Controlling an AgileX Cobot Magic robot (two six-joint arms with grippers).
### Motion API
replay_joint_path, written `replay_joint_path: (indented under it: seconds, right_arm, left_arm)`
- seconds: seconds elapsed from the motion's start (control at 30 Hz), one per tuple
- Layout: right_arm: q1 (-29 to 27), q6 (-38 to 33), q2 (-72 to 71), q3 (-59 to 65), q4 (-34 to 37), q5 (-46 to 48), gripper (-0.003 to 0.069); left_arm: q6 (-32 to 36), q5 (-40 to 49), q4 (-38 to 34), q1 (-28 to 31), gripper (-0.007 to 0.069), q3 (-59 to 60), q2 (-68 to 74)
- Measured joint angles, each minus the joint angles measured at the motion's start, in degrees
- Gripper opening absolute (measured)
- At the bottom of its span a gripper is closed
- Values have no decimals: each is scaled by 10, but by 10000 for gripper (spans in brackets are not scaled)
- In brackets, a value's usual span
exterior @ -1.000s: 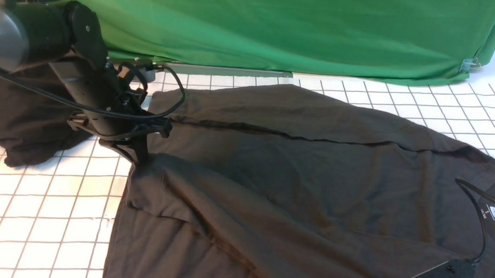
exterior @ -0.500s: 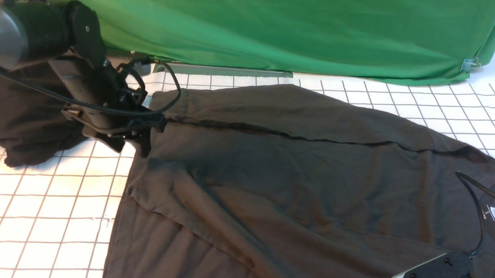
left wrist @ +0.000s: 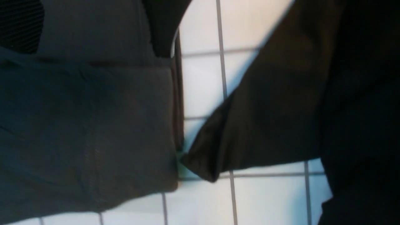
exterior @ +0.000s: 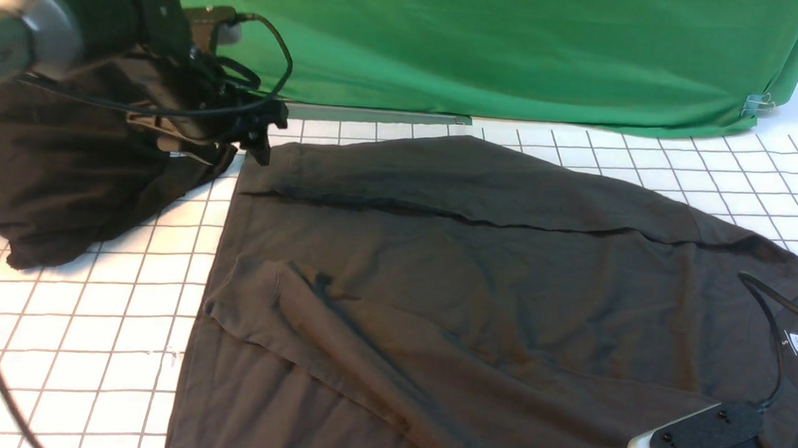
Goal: Fold a long-sleeved shirt over a white checkered tablecloth.
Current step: 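Grab the top left corner of the dark shirt with the left gripper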
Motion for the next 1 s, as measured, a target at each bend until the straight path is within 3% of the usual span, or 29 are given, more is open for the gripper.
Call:
replay_joint_path:
  seconds: [0.27,0.77,1.0]
  right_arm:
    - [0,10,0,0,0,0,305]
    - [0,23,0,0,0,-1,305]
    - [0,24,0,0,0,-1,305]
  left_arm:
    - [-2,-12,7,1,449,-35,75]
    - [73,-15,25,0,246,-38,80]
    - [73,-12,66,0,304,-39,58]
